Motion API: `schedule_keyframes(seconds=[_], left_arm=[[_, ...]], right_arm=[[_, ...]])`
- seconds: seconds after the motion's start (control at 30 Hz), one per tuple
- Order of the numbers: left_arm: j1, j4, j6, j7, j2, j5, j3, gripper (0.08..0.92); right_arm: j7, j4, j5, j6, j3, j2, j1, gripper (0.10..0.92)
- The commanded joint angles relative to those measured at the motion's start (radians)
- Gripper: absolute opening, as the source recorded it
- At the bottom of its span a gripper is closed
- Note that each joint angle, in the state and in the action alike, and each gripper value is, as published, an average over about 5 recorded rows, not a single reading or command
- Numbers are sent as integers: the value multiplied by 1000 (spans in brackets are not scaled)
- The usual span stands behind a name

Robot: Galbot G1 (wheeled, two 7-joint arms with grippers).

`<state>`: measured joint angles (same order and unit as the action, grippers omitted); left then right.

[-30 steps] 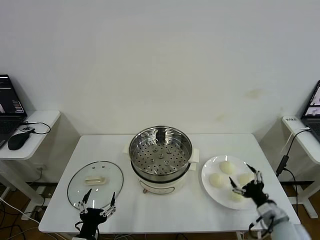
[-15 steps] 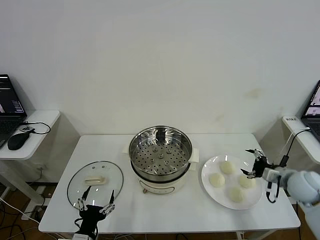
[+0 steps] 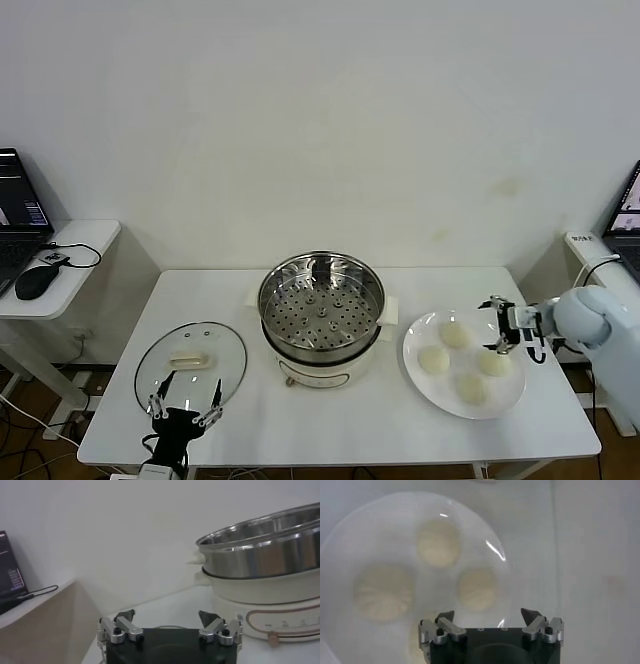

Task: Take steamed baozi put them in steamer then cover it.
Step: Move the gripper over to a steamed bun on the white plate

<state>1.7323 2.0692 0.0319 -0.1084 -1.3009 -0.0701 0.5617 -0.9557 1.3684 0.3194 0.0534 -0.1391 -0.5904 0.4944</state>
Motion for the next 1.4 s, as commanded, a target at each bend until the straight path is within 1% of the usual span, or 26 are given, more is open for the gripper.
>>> schedule_keyframes(seconds=[0.03,0.37,0.77,1.13,1.4], left_arm=[[2,1,0,1,1,-3,8,823],[3,1,-2,3,3,-4,28,823],[0,-3,-2,6,10,-2,35,823],[-1,-5,-3,5,12,-2,35,823],[0,-2,-3,6,15,-2,35,823]], right_arm=[[-83,-198,4,-15,-262,-98,-239,823],[-64,-304,38,-3,-294,-216,-266,823],[-63,-369,82,9,-299,-257,-263,814],[-64,-377,82,14,-294,-266,-268,713],[-82,-324,37,17,-314,-226,-288,628]])
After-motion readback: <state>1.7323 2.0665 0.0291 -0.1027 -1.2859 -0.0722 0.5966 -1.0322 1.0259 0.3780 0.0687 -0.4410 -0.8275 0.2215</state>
